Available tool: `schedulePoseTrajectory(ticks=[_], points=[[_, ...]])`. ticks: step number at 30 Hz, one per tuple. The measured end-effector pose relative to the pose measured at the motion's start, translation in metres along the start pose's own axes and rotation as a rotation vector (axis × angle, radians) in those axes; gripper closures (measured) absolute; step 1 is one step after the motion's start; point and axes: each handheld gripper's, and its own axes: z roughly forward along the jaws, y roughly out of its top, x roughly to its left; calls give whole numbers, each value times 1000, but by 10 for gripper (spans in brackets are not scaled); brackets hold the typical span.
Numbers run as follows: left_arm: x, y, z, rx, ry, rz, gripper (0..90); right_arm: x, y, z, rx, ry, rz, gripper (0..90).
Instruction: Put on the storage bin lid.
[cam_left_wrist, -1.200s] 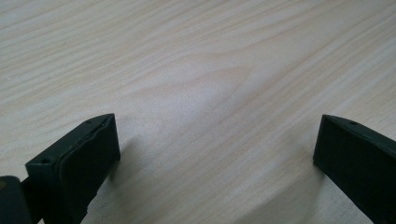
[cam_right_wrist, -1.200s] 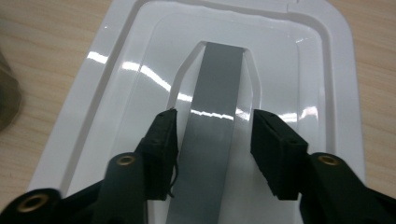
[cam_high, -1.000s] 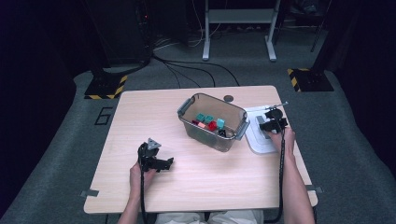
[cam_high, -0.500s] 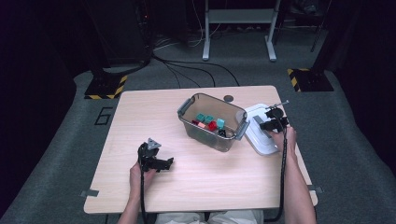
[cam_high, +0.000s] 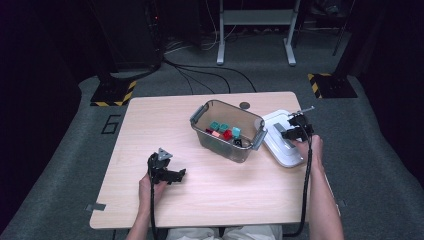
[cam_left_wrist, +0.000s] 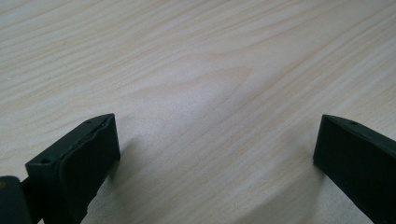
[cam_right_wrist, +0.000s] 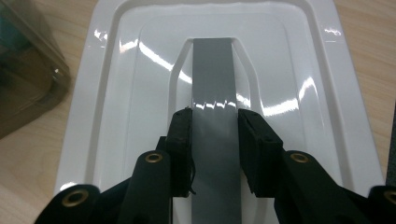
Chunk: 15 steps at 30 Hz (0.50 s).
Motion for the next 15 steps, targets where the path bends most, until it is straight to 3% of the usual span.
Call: schedulePoseTrajectory(ticks=[15], points=[[0, 0, 1, -7, 5, -5, 1, 0, 2, -24, -26, 19, -22, 669]])
